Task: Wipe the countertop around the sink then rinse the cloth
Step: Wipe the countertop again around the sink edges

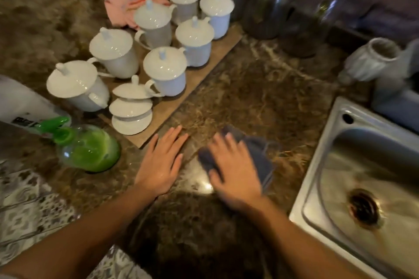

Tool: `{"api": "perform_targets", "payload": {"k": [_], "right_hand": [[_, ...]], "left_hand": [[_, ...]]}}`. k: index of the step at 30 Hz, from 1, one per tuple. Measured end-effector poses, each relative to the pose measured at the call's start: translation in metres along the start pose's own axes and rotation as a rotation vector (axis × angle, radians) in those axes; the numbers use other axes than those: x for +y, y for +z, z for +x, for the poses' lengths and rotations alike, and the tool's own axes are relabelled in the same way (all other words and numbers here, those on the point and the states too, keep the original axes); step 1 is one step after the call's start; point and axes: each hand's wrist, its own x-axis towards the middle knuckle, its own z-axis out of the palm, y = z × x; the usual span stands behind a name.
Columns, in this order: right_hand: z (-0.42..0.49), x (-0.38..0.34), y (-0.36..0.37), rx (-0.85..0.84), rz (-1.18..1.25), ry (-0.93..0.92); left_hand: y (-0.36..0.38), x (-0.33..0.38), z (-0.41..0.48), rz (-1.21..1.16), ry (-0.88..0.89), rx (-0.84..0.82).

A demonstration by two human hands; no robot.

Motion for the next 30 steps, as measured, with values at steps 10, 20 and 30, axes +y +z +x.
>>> {"api": "perform_targets", "payload": {"k": [10,20,30], "right_hand": [[-0.111,-0.006,0.027,-0.202,-0.262,-0.527],[0.039,0.110,-0.021,-0.030,-0.093,-0.125],[0.215,0.085,-0.029,0.219,-0.106,0.534]], "left_hand": [[0.003,0.001,-0.006,0.017,-0.033,0.010],[0.011,0.000,-0.009,0.032,-0.041,0.046],[0.001,0.003,-0.005,-0.084,-0.057,0.017]]}}
